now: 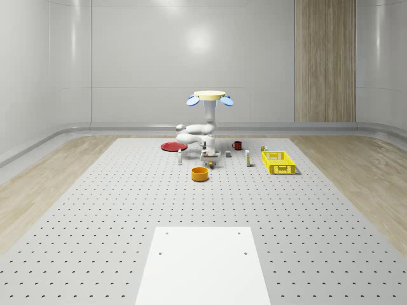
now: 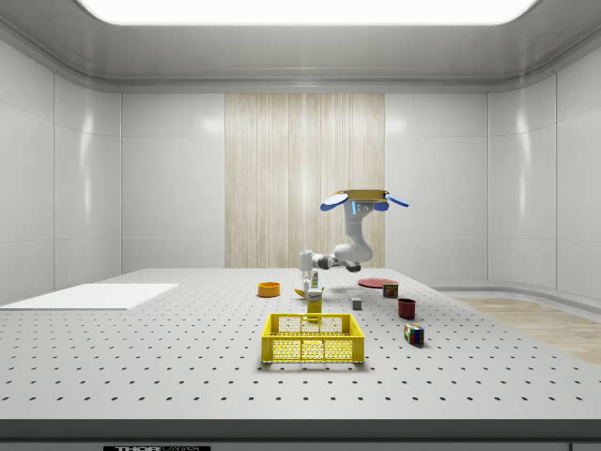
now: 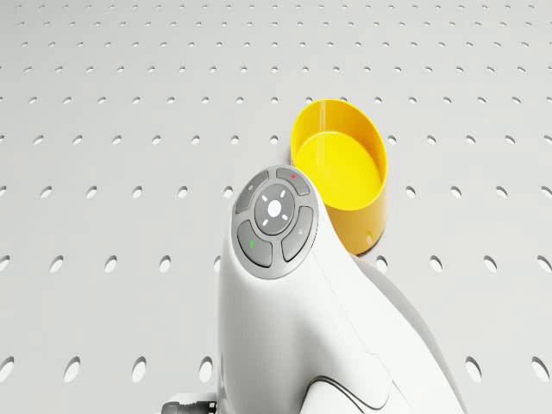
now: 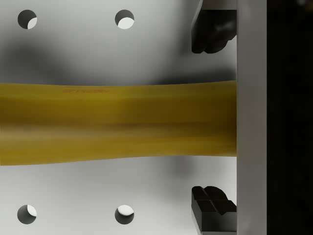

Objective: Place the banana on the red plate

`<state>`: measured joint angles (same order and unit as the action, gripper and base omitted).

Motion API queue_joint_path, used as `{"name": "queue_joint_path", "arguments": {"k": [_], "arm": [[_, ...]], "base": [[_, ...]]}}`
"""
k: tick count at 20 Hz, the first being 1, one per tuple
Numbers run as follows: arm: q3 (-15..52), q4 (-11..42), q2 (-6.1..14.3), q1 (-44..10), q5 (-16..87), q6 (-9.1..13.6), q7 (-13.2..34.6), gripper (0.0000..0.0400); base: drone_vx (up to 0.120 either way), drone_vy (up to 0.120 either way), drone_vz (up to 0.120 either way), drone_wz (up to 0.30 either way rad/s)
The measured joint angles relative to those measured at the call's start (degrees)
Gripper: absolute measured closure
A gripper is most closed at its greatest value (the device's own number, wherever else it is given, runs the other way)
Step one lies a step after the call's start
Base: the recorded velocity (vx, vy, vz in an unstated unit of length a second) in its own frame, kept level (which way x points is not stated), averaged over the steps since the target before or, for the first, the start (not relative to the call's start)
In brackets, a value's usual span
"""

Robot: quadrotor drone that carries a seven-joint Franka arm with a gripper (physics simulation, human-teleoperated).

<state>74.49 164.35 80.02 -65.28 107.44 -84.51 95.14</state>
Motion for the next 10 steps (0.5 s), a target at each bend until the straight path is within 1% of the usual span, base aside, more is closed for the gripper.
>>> {"name": "queue_joint_path", "arguments": {"k": [5,6,7,8,10], "arm": [[-0.75,-0.2,0.71,-0.18,0.54,-0.94,0.07,0.0],[-0.81,-0.23,0.83,-0.22,0.57,-1.08,0.09,0.0055],[-0.85,-0.25,0.95,-0.25,0.59,-1.21,0.11,0.0098],[-0.89,-0.27,1.06,-0.29,0.59,-1.33,0.13,0.0132],[-0.92,-0.3,1.28,-0.35,0.56,-1.56,0.18,0.0178]], "base": [[0.0,0.0,0.0,0.0],[0.0,0.0,0.0,0.0],[0.0,0.0,0.0,0.0],[0.0,0.0,0.0,0.0],[0.0,0.0,0.0,0.0]]}}
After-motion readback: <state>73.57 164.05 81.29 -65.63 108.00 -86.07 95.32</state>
